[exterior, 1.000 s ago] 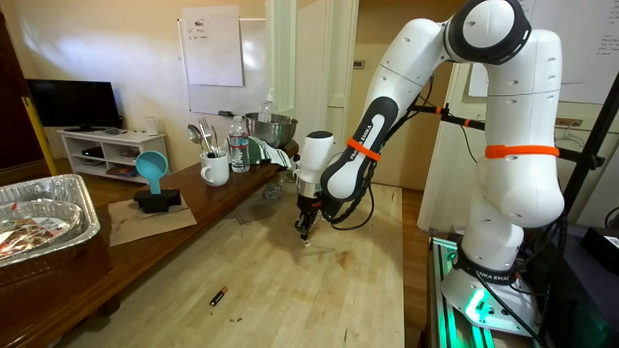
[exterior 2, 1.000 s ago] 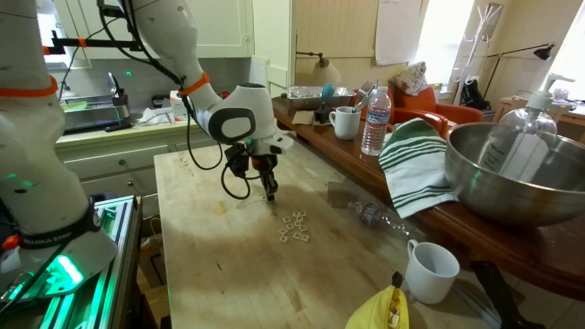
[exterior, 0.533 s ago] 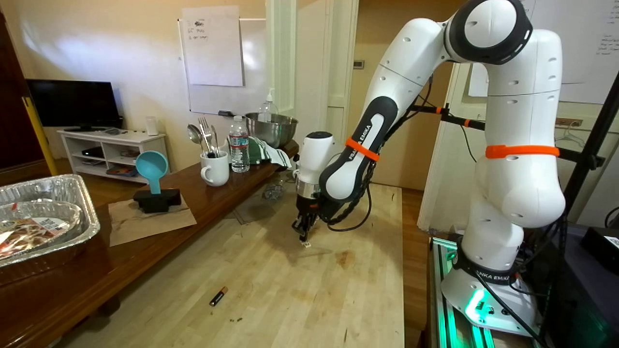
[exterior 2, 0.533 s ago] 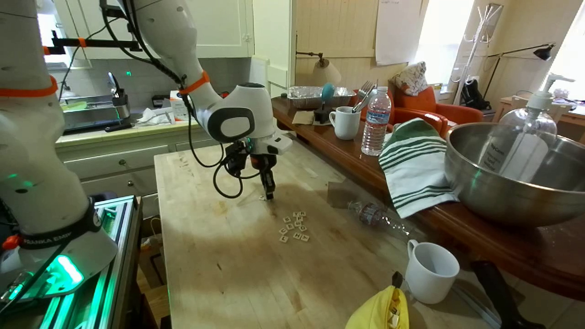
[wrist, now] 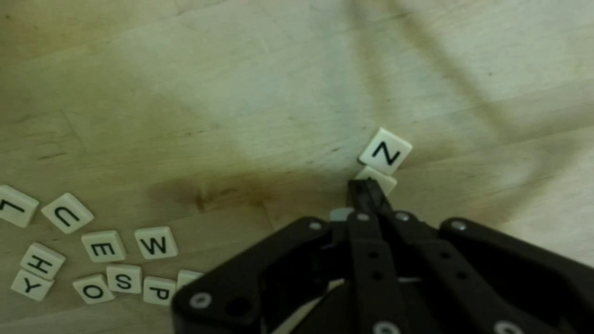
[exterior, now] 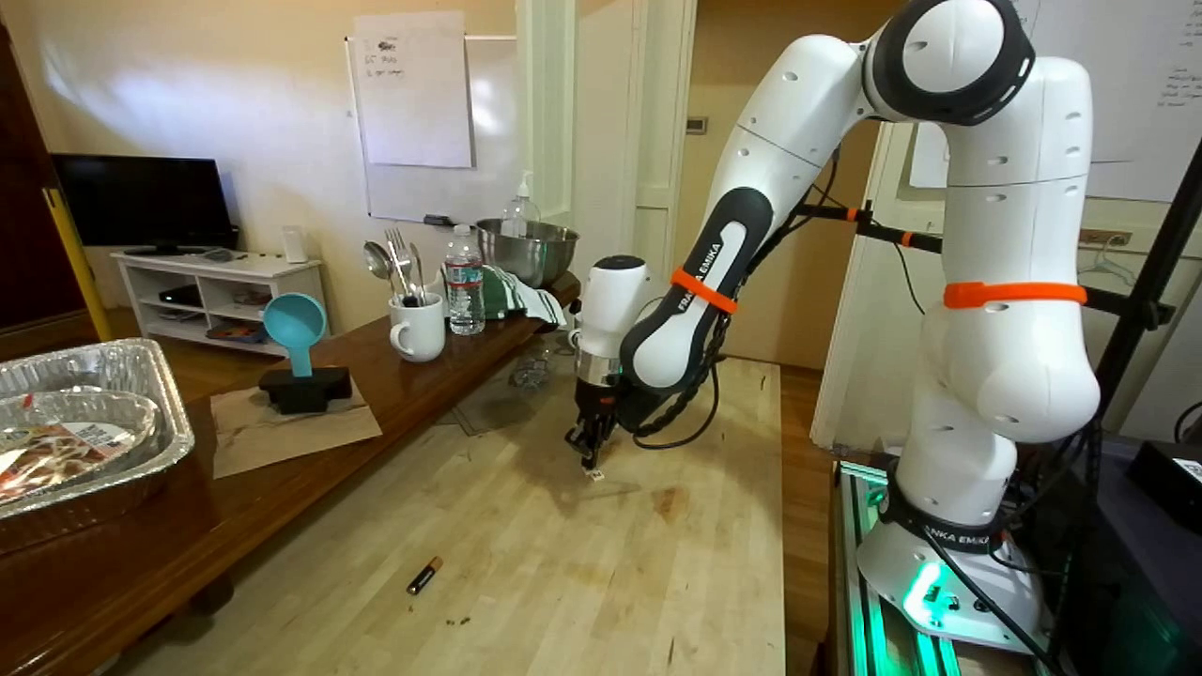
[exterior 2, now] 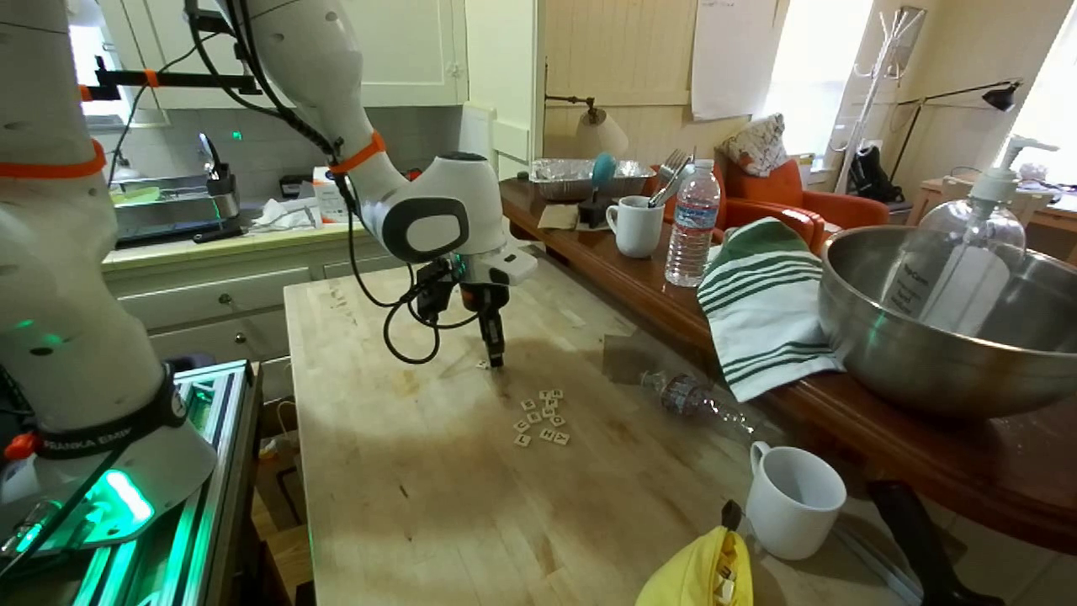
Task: Put three letter blocks in a line
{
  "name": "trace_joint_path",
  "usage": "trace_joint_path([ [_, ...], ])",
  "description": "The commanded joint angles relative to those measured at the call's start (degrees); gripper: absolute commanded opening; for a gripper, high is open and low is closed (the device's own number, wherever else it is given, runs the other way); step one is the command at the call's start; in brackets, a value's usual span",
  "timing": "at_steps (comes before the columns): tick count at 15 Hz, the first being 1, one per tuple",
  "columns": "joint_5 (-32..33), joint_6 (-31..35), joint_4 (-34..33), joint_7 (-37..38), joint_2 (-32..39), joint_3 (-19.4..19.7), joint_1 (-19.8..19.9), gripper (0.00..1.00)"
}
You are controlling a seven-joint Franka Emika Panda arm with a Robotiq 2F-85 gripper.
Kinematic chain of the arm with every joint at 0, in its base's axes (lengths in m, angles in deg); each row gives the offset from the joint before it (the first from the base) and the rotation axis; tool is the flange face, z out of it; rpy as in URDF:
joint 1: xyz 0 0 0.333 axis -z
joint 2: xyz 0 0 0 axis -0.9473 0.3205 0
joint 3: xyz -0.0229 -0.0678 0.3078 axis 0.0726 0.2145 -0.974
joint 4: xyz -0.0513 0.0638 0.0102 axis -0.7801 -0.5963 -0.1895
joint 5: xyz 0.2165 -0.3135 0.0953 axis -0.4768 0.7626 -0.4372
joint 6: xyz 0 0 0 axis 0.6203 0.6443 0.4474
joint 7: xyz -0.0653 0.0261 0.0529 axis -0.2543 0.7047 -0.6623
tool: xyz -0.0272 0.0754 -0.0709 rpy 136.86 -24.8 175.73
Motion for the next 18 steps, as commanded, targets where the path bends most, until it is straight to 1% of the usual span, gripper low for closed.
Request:
trace_joint_path([
  [1, 0.50, -1.56, 0.81, 1.60, 0.57, 0.64, -1.16, 0.00],
  [9, 0.24, -4.07, 1.41, 1.06, -2.74, 0.30, -0.98, 0.00],
  [16, 1.32, -5.42, 1.73, 1.51, -5.77, 0.27, -0.46, 0.00],
  [18, 1.61, -6.13, 1.57, -0.74, -6.74, 0.10, 0.22, 0.00],
])
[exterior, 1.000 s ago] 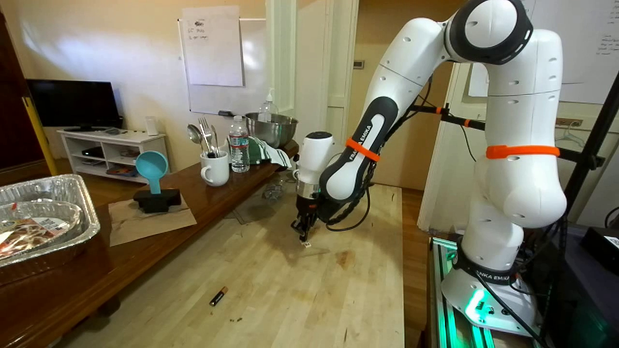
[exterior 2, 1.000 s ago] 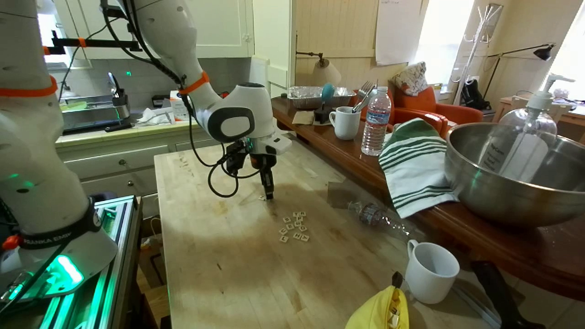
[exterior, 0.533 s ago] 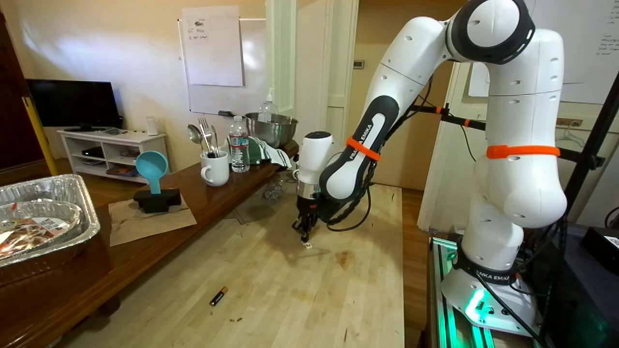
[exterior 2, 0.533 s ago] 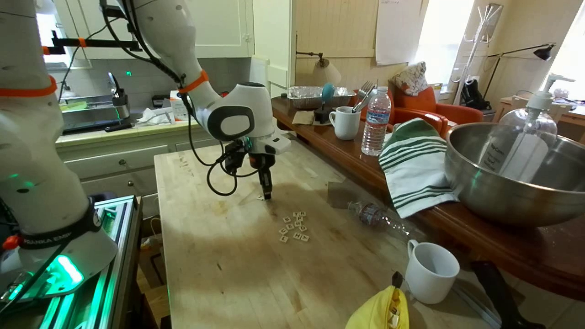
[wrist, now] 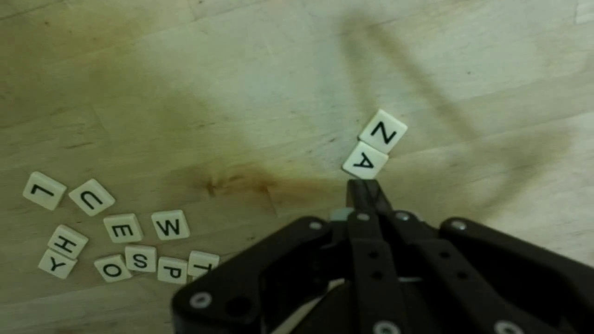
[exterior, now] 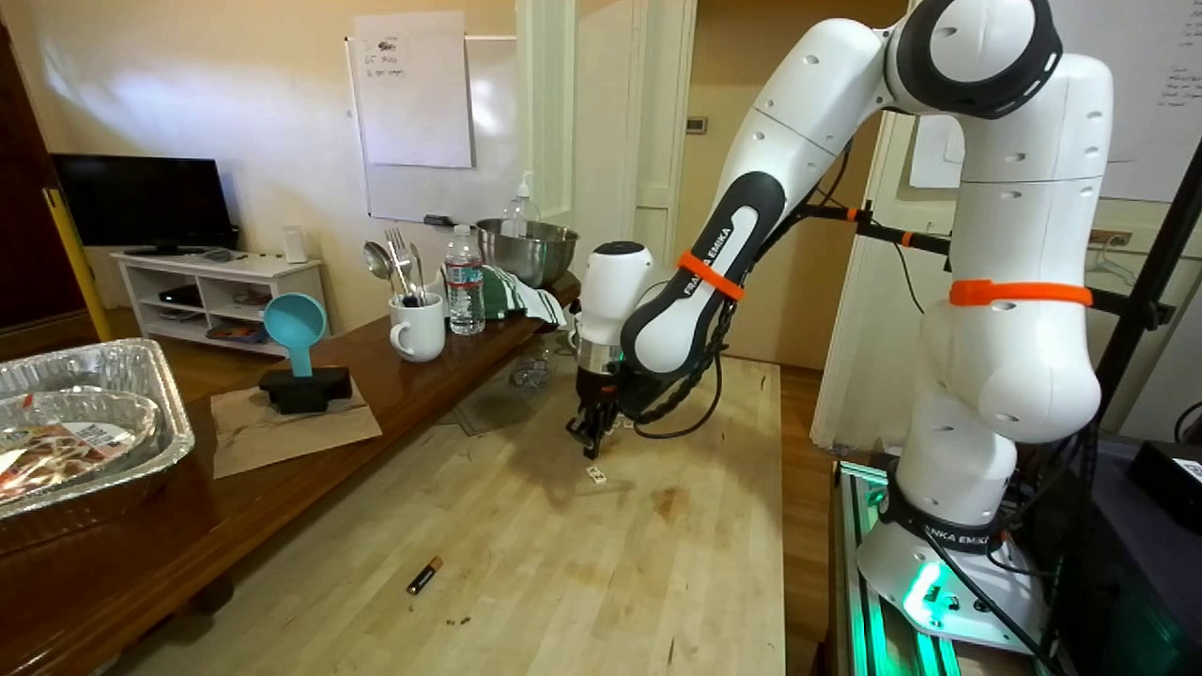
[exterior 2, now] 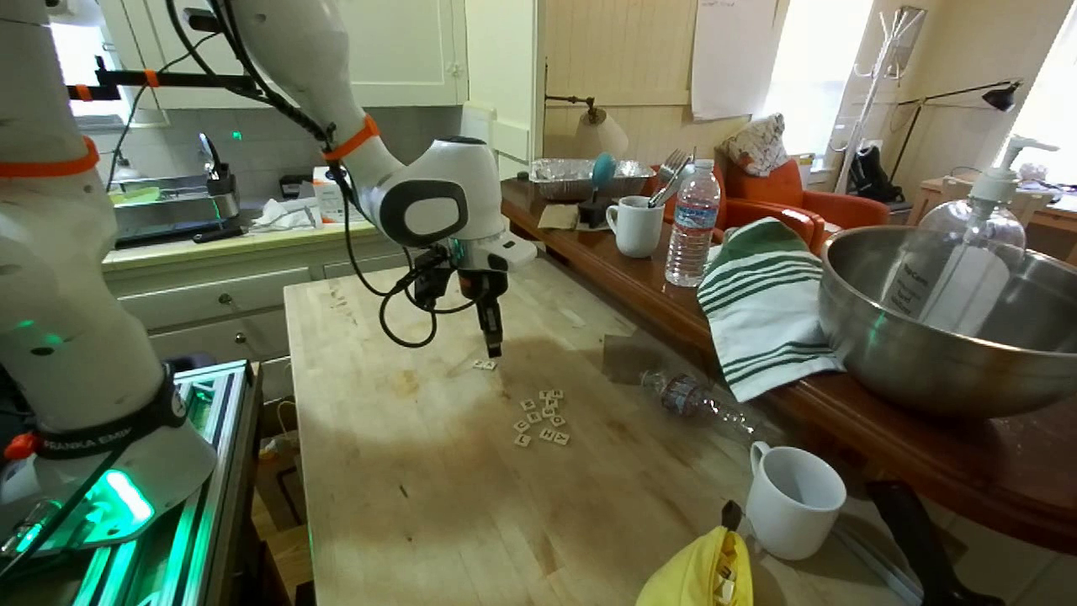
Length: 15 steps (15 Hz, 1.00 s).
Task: Put three letter blocks in a line
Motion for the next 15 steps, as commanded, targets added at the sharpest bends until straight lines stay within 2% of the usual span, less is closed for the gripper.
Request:
trace_joint_path([
  [1, 0.75, -2.60, 1.17, -2.51, -3.52, -0.22, 1.13, 0.00],
  [5, -1.01, -3.62, -0.10, -10.00, -3.57, 0.07, 3.79, 0.00],
  [7, -3.53, -4.77, -0.77, -16.30, -3.34, -0.05, 5.32, 0.00],
  [8, -2.78, -4.51, -1.05, -17.87, -3.18, 0.36, 5.98, 0.00],
  [9, -5.09, -4.89, -1.46, -22.42, -2.95, 0.06, 6.79, 0.00],
  [12, -4.06, -3.75, -3.01, -28.79, -1.32, 0.83, 8.58, 0.00],
  [15, -6.67, -3.55, -4.79, -36.63, 0.07, 0.43, 10.23, 0.00],
])
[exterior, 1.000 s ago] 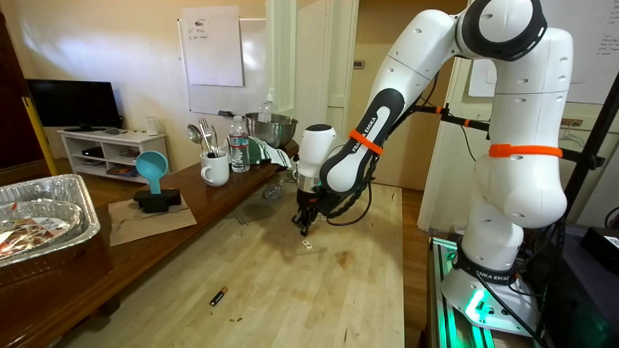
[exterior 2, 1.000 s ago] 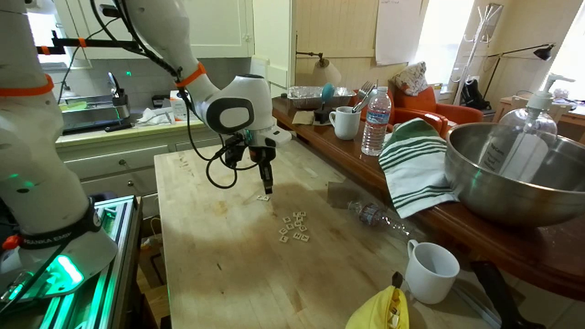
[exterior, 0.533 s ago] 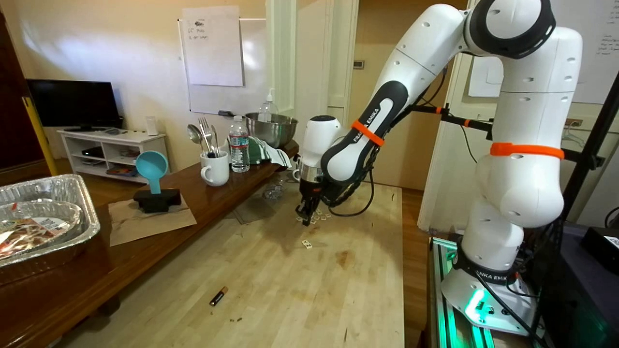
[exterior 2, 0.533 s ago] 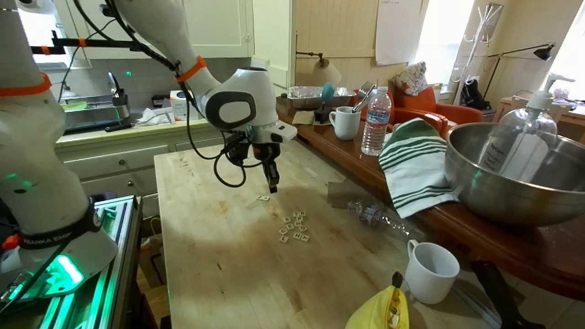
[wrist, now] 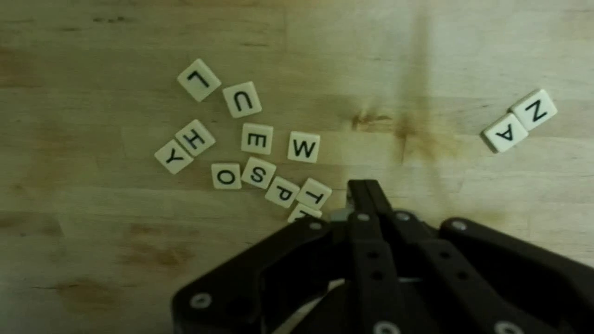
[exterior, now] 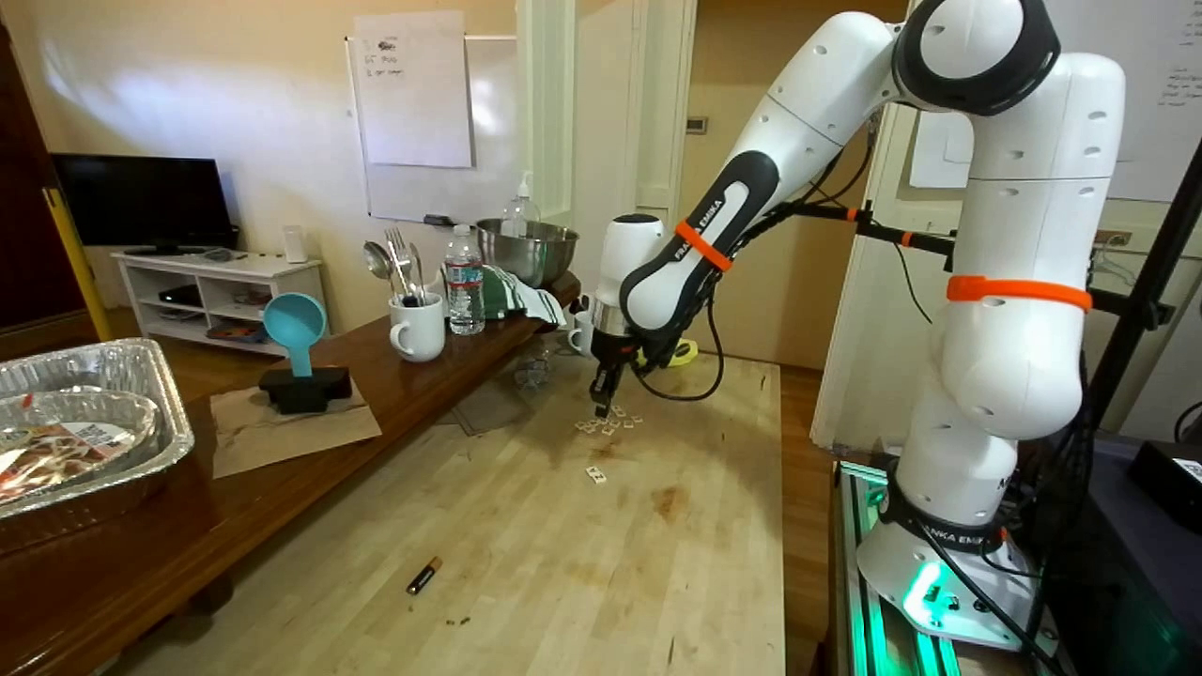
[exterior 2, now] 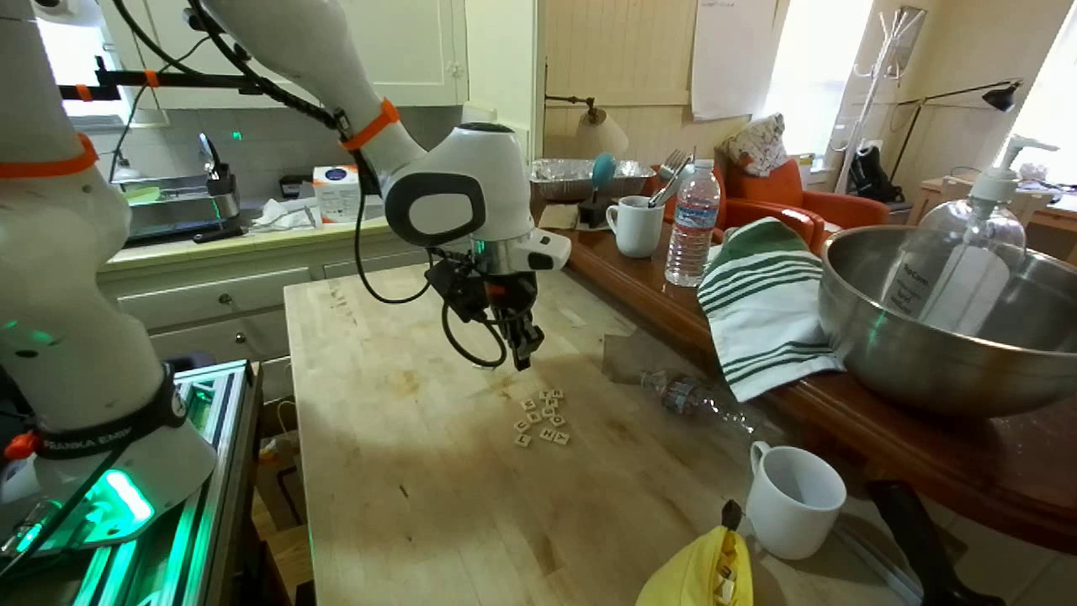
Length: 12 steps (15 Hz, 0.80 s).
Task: Put three letter blocks in a line
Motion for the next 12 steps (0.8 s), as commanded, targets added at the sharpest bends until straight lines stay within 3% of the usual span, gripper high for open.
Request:
trace_joint_path([
  [1, -4.04, -1.59, -3.12, -9.81, 2.41, -0.76, 1.84, 0.00],
  [2, -5.26, -1.66, -3.56, -11.74, 2.66, -1.00, 2.20, 0.00],
  [3, -2.48, -0.11, -1.59, -7.03, 1.05, -0.35, 1.37, 0.01],
  [12, -2.37, 1.32, -3.58, -9.46, 3.57, -0.51, 1.81, 0.00],
])
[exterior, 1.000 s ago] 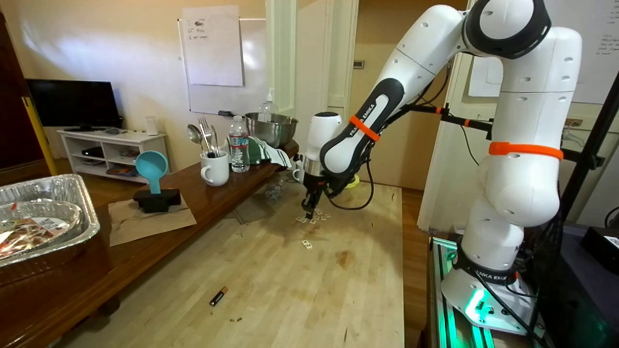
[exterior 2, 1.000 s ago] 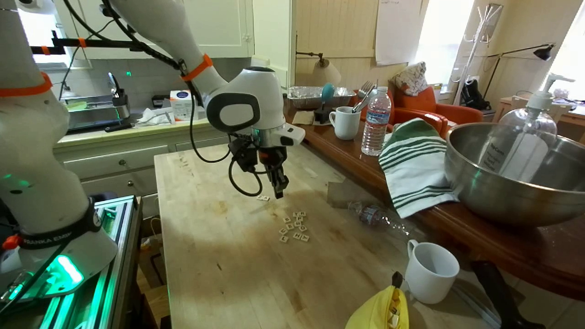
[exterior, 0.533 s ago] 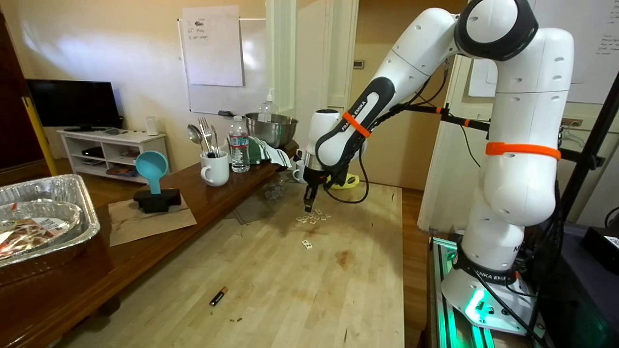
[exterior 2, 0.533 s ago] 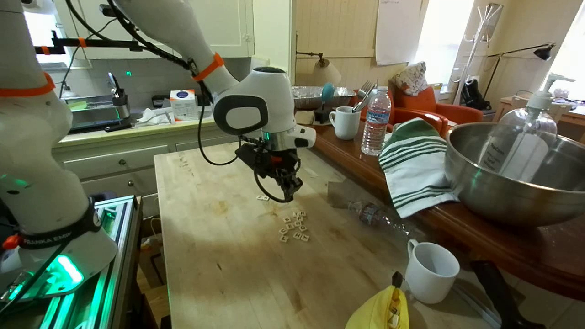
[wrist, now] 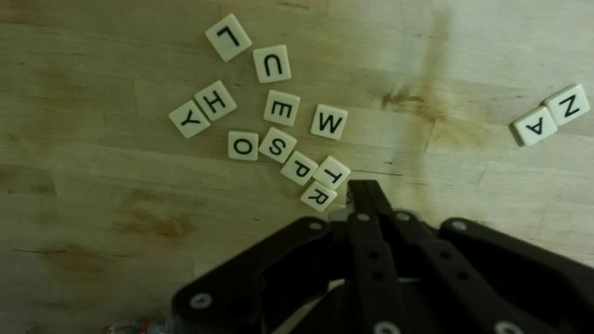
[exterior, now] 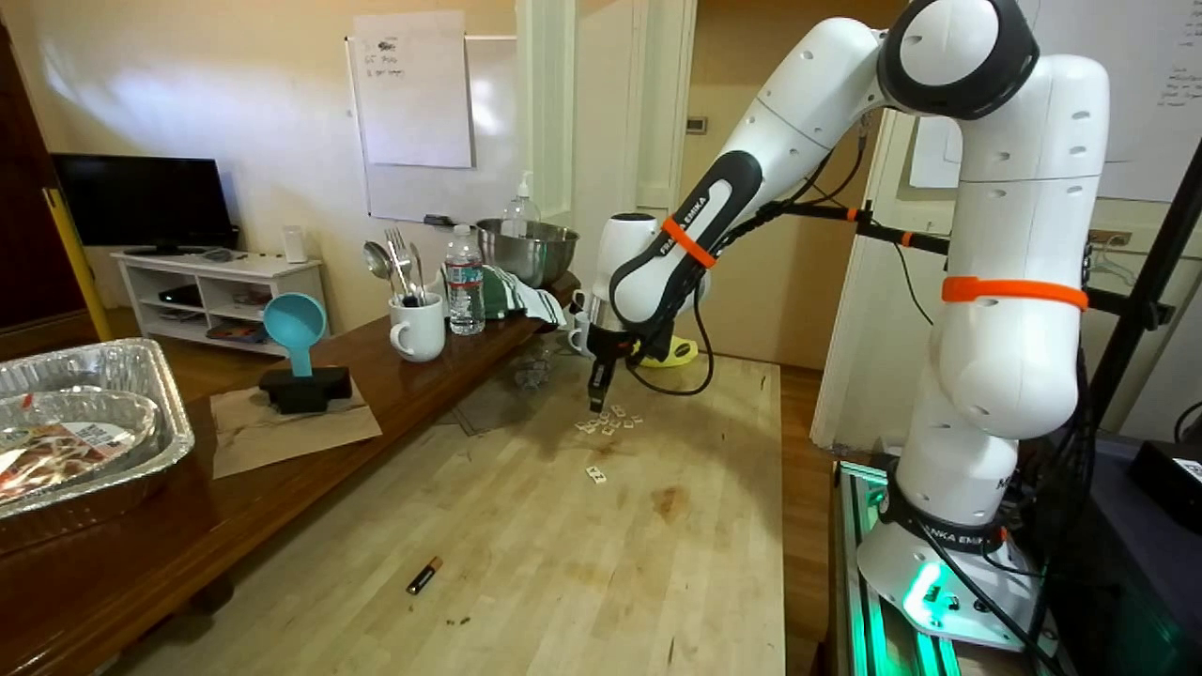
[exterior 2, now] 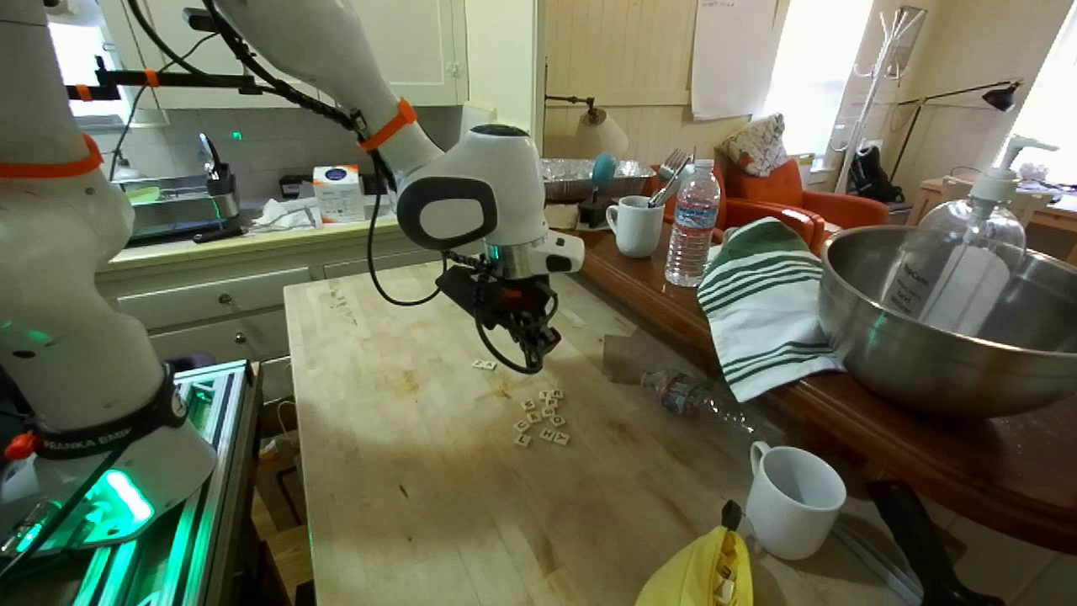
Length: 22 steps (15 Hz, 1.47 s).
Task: Put three letter blocks in a line
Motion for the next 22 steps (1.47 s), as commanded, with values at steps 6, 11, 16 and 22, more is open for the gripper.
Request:
trace_joint_path([
  [6, 3.18, 3.72, -3.32, 2.01, 5.10, 0.45, 0.32, 0.00],
  [11, 3.27, 4.17, -5.84, 5.84, 8.59, 1.34, 0.54, 0.00],
  [16, 3.37, 4.26, -6.99, 9.33, 10.25, 2.26, 0.38, 0.00],
  [22, 2.84, 3.37, -6.12, 14.55, 9.18, 2.88, 0.01, 0.00],
])
